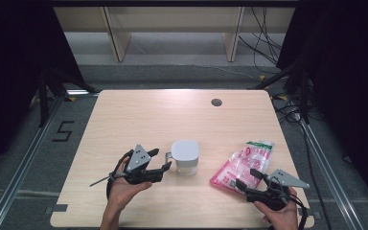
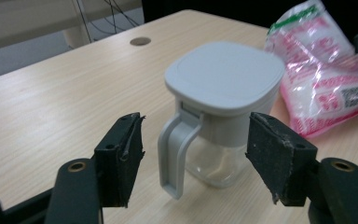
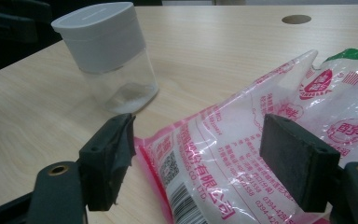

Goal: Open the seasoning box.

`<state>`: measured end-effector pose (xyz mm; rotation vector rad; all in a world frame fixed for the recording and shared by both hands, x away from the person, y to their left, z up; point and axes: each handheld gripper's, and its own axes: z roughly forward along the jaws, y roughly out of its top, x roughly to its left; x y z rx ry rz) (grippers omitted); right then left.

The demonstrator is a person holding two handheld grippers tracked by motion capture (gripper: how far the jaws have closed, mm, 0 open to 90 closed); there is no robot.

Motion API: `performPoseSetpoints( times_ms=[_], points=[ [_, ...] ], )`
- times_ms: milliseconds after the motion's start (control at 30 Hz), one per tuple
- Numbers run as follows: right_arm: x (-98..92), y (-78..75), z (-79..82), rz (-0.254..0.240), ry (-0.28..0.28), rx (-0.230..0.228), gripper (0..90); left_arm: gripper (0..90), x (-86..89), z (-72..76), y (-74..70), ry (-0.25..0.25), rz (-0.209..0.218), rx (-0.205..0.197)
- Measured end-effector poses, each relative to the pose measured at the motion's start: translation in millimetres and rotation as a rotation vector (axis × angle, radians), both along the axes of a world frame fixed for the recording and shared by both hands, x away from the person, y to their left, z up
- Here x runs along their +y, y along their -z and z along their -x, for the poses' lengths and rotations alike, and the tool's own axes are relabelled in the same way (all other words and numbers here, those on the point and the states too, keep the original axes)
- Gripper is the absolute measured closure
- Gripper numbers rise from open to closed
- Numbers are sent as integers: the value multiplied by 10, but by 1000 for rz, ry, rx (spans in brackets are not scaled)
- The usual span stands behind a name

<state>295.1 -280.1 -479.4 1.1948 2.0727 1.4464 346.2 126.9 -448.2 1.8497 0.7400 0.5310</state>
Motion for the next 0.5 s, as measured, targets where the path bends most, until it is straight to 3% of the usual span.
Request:
performPoseSetpoints(
  times_ms=[133,267,367,500],
  points=[
    [22,4,11,-13,17,18,272,366,-4,2,-76,2,29,-3],
    [11,5,3,-2,12,7,272,418,-6,-25,-135,-2,46,-18],
    [22,8,2,7,20,11,272,502,-19,-74,-155,12,48,-26],
    [34,0,9,-1,10,8,272,705,-63,-141,-185,23,48,-70]
  ],
)
